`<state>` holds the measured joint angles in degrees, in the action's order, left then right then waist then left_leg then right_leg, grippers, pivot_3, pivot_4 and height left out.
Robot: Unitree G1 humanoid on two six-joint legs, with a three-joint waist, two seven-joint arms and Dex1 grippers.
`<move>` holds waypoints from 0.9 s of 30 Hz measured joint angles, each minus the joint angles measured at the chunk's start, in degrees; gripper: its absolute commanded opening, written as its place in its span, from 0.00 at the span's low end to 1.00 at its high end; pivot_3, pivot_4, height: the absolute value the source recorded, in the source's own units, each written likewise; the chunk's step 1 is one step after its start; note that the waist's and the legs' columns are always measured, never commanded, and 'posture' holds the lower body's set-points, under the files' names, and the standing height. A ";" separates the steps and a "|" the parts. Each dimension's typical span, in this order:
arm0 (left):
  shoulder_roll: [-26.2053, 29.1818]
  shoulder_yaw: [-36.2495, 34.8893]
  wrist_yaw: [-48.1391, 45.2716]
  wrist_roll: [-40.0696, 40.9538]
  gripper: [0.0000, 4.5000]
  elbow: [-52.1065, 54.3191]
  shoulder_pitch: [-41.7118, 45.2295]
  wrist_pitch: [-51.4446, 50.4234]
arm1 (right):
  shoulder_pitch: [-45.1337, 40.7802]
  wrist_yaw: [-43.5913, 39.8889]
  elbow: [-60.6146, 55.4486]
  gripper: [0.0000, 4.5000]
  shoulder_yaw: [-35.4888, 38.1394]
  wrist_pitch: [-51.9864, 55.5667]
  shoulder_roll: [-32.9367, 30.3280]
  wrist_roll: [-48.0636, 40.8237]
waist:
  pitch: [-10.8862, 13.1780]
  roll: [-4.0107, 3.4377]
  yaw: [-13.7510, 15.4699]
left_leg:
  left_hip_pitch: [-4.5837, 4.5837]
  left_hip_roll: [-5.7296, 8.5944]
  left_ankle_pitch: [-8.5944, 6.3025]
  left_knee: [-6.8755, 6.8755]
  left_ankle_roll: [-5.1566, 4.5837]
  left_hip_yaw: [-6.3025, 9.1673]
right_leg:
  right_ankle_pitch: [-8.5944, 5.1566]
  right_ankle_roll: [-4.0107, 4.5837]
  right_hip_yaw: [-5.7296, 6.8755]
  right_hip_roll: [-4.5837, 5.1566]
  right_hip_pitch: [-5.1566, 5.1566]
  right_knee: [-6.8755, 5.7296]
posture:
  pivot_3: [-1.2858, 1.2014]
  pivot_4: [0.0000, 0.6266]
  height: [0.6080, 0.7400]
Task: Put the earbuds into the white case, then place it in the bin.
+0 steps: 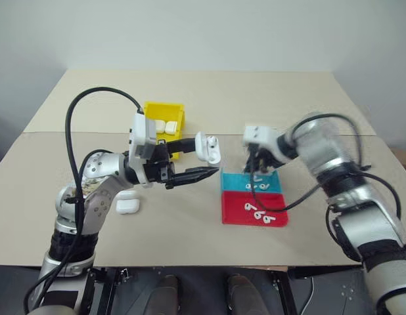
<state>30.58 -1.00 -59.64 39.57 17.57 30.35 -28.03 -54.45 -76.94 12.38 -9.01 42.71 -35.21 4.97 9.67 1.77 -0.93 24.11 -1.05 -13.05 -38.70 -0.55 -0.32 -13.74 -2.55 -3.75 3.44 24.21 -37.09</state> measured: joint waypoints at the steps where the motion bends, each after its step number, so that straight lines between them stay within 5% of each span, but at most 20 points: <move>1: 0.11 -0.20 -0.07 0.00 0.62 -0.10 0.02 0.04 | 1.67 0.77 -3.04 0.14 3.03 1.81 0.06 -2.14 | 0.00 0.00 0.12 | 0.00 0.00 0.00 -0.02 0.00 0.02 | 0.00 0.00 0.02 0.00 -0.02 0.01 | 0.52 0.24 1.00; 7: -0.23 0.02 -1.27 0.03 0.62 -1.48 1.46 0.24 | 21.69 6.56 -29.36 0.14 27.76 12.21 6.12 -24.53 | 0.00 0.00 0.40 | 0.03 0.06 0.00 -0.09 0.00 0.06 | 0.01 -0.03 0.03 0.03 -0.07 0.00 | 0.52 0.24 1.00; 12: -1.62 1.01 -1.86 0.04 0.62 -2.75 3.28 0.20 | 23.26 15.58 -43.17 0.14 41.59 21.89 11.30 -45.22 | -0.01 -0.02 -0.28 | -0.11 -0.02 0.00 -0.03 0.00 0.08 | 0.01 -0.02 0.00 -0.09 -0.13 -0.02 | 0.52 0.24 1.00; 19: -2.05 1.95 -1.12 1.43 0.62 -2.19 5.05 -3.01 | 24.54 33.34 -50.34 0.14 42.18 26.56 13.12 -68.72 | -0.02 -0.03 -0.31 | -0.08 0.02 0.00 -0.03 -0.01 0.05 | 0.00 -0.04 -0.02 -0.05 -0.12 0.02 | 0.52 0.24 1.00; 27: -3.24 4.67 1.07 1.42 0.62 1.09 5.01 -5.43 | 25.08 44.33 -49.07 0.14 35.66 24.03 7.17 -78.80 | -0.02 -0.03 -0.17 | -0.06 0.03 0.01 -0.05 -0.01 0.04 | 0.00 -0.04 -0.02 -0.05 -0.13 0.03 | 0.52 0.24 1.00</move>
<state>27.34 3.66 -58.57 41.00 18.67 35.36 -33.46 -29.37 -32.60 -36.69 26.65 66.74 -28.04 -73.82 9.65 1.74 -1.10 24.05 -1.02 -13.04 -38.75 -0.56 -0.29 -13.74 -2.60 -3.77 3.40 24.08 -37.07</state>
